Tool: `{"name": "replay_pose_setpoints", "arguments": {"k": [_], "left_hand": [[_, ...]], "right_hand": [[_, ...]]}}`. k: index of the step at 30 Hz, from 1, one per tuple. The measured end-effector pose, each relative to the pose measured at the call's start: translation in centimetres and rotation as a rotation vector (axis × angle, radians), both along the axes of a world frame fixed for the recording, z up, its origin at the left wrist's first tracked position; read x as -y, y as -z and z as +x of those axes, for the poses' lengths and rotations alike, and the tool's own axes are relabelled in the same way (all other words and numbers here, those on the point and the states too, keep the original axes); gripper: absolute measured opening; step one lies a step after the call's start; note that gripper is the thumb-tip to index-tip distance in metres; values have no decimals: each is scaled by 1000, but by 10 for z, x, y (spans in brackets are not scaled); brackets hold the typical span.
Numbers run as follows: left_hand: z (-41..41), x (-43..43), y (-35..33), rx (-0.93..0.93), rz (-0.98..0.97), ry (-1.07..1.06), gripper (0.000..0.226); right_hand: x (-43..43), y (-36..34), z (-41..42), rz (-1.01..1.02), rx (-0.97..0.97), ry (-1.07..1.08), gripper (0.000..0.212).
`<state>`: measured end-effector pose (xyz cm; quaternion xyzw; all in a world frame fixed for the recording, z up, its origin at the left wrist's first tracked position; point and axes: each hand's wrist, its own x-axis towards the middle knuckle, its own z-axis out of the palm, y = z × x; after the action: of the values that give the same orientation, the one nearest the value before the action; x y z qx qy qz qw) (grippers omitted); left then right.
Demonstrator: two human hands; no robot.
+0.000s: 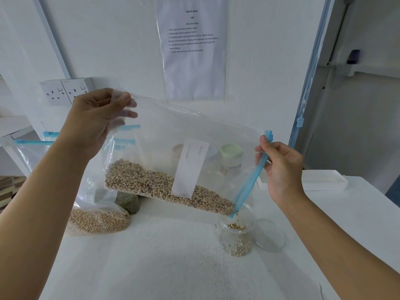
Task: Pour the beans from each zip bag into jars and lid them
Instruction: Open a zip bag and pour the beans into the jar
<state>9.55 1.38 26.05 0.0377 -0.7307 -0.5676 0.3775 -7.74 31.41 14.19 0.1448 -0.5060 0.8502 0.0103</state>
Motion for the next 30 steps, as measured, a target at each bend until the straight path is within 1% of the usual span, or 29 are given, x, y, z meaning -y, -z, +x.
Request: {"name": "replay_pose_setpoints", "arguments": {"k": [4, 30], "left_hand": [[1, -2, -1, 5, 1, 1, 6], [4, -6, -4, 23, -1, -7, 10]], "right_hand": [[-1, 1, 0, -7, -2, 4, 22], [-4, -1, 0, -22, -17, 11, 24]]}}
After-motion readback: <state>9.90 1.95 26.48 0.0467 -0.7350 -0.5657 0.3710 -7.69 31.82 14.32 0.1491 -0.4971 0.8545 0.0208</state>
